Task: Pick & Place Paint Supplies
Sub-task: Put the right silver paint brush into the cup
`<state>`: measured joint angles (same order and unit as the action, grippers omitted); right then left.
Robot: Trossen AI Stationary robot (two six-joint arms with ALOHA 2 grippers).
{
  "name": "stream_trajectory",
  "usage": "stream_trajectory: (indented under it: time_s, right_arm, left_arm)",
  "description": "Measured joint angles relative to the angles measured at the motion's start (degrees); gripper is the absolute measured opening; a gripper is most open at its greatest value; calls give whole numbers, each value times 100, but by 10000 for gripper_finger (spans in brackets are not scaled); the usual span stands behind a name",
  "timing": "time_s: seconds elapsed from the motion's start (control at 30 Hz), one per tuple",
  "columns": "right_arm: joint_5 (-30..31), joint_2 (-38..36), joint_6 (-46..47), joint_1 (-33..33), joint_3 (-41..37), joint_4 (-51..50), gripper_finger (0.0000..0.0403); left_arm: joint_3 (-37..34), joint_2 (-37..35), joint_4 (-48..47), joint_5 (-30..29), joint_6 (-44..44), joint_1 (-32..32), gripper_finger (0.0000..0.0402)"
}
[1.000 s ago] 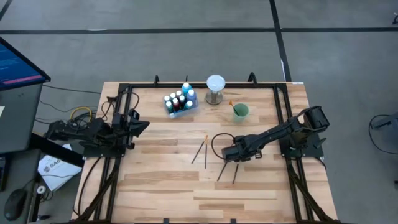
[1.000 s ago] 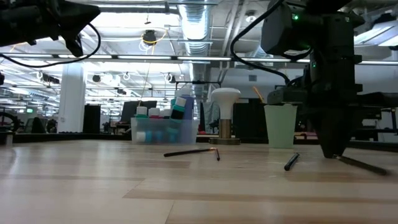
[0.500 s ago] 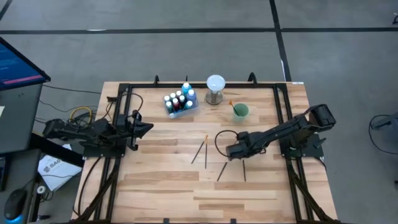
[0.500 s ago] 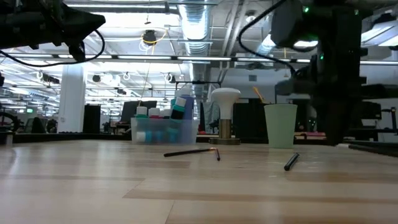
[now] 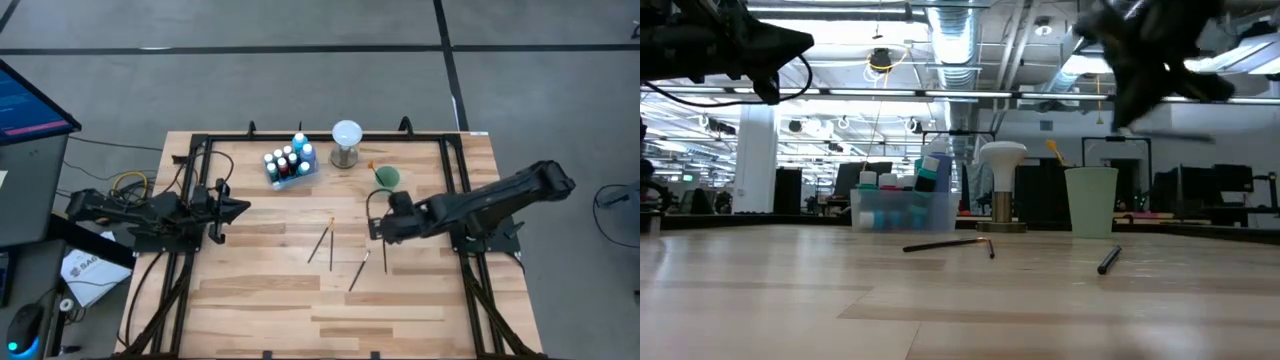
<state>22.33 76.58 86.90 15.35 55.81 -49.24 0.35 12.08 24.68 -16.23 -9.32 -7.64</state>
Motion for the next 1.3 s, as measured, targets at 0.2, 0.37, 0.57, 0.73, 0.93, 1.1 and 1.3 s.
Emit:
stream_trajectory:
  time_s: [0.2, 0.37, 0.57, 0.73, 0.93, 1.1, 1.3]
  right_arm:
    - [921, -497, -830, -134, 547, -30, 0]
    - [1777, -689, -1783, -448, 924, -26, 0]
    - [2966, -771, -2704, -955, 980, -75, 0]
    - [3802, -769, -3186, -1336, 951, -162, 0]
    - [4233, -647, -3692, -1802, 951, -155, 0]
    - [4247, -503, -3799, -2021, 821, -19, 0]
    - [4043, -536, -3900, -2020, 79, 994, 0]
  left_arm:
    - [1, -283, -18, 0, 0, 9, 6]
    - [-1, -1123, 1, -3, 1, 74, 6]
    - [-1, -1205, 566, -26, -3, 129, 6]
    - [-1, -1205, 676, -2, -1, 129, 6]
    - [-1, -1207, 651, -4, -1, 129, 6]
    - [-1, -1207, 644, -1, 0, 129, 6]
    - [-1, -1207, 648, -3, 0, 129, 6]
